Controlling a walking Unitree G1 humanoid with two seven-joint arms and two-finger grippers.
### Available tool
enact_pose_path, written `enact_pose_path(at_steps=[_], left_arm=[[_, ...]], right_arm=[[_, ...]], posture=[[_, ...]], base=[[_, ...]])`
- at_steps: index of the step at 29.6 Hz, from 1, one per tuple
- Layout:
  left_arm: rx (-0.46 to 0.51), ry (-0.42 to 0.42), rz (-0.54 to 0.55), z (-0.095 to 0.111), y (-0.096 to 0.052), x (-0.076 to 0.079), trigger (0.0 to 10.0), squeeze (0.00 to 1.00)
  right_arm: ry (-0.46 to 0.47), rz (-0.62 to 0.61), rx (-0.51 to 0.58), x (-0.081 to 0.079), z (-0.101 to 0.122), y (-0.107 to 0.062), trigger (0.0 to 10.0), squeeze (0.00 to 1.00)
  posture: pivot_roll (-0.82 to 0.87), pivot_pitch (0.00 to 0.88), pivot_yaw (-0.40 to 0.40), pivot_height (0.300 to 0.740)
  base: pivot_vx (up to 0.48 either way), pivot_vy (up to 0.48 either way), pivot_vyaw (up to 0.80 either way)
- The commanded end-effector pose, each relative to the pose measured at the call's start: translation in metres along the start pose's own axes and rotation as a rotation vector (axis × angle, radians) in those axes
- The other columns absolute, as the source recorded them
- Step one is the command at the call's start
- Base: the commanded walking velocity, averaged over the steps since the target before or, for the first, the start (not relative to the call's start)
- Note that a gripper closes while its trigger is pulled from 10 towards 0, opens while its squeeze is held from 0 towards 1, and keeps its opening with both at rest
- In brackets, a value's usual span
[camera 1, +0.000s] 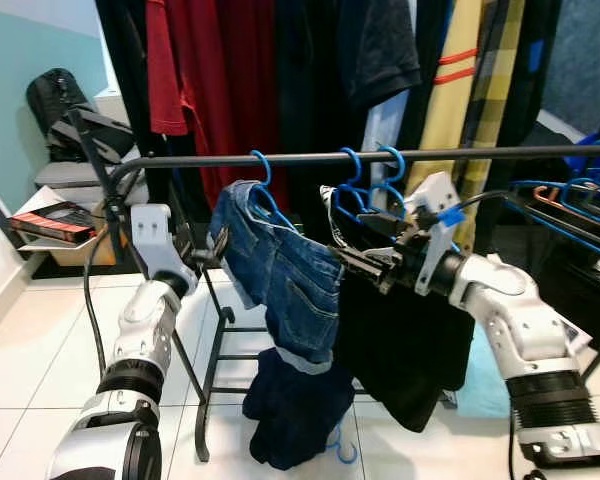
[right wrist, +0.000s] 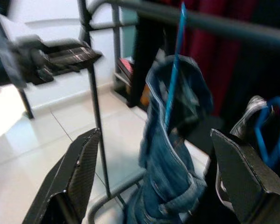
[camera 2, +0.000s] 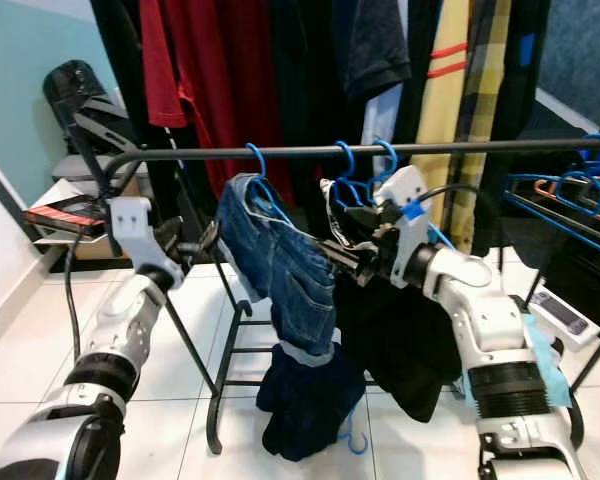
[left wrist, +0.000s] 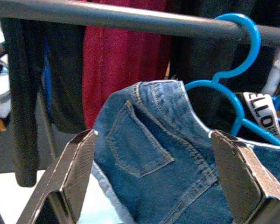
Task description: Hang hanger
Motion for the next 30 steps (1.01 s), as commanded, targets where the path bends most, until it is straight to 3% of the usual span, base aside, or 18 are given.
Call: enact_pose_path(at_steps=[1,7,12,13,15,19,26,28,30], left_arm=[[-0.006,0.005,0.022,0.0,0.0,-0.001,10.0,0.0],[0.01,0.055,0.041,0.014,0.003,0.008,10.0,0.0],[-0.04,0.124,0.033,0.005,-0.003,0.016,10.0,0.0],[-0.075,0.141,0.03,-0.006,-0.008,0.019,10.0,0.0],[-0.126,0.177,0.023,-0.021,-0.017,0.023,10.0,0.0],[-0.134,0.121,0.078,-0.021,-0.018,0.012,10.0,0.0],[-0.135,0.107,0.08,-0.021,-0.02,0.014,10.0,0.0],[-0.145,0.123,0.074,-0.021,-0.022,0.019,10.0,0.0],[-0.15,0.127,0.074,-0.021,-0.022,0.02,10.0,0.0]], right_arm=[[-0.028,-0.012,-0.005,0.003,0.003,0.007,10.0,0.0],[-0.06,-0.09,-0.075,0.02,-0.003,0.032,10.0,0.0],[-0.076,-0.141,-0.121,0.027,-0.008,0.042,10.0,0.0],[-0.066,-0.14,-0.132,0.026,-0.011,0.048,10.0,0.0],[-0.037,-0.054,-0.152,0.005,-0.022,0.06,10.0,0.0],[-0.037,0.051,-0.176,-0.021,-0.037,0.07,10.0,0.0],[-0.057,0.046,-0.241,-0.025,-0.051,0.074,10.0,0.0],[-0.127,-0.025,-0.342,-0.015,-0.066,0.072,10.0,0.0],[-0.148,-0.052,-0.37,-0.011,-0.071,0.071,10.0,0.0]], posture=[[-0.1,0.0,0.04,0.74],[-0.06,0.0,0.024,0.74],[-0.04,0.0,0.01,0.74],[-0.03,0.0,0.009,0.74],[-0.03,0.0,0.01,0.74],[-0.01,0.0,0.005,0.74],[-0.01,0.0,0.007,0.74],[-0.02,0.0,0.011,0.74],[-0.02,0.0,0.011,0.74]], base=[[0.0,0.0,0.0],[0.0,0.0,0.0],[0.0,0.0,0.0],[0.0,0.0,0.0],[0.0,0.0,0.0],[0.0,0.0,0.0],[0.0,0.0,0.0],[0.0,0.0,0.0],[0.0,0.0,0.0]])
Point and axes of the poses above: a point about 5 cm out from each wrist's last joint towards the gripper, its own y axis pointing out of the wrist towards the gripper, its own z axis along the axis of the wrist's last joint, x = y × z, the point moved 6 cm from there along y, pointing out of the wrist towards the gripper, and after that the axes turned 3 degrees about -y, right-handed, at the moved point
